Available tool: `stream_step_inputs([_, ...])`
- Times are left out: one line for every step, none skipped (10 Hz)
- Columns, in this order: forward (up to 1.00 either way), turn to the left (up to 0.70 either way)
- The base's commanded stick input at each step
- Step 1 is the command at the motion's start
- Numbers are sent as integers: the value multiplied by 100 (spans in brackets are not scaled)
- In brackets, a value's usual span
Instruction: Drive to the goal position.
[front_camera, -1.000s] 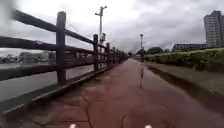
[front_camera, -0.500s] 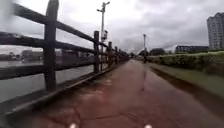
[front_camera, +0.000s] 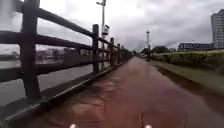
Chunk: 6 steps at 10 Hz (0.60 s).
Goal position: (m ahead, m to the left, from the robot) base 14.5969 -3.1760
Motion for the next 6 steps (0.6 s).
stream_step_inputs([85,-25])
stream_step_inputs([85,-13])
stream_step_inputs([85,-1])
stream_step_inputs([85,1])
stream_step_inputs([85,1])
stream_step_inputs([85,1])
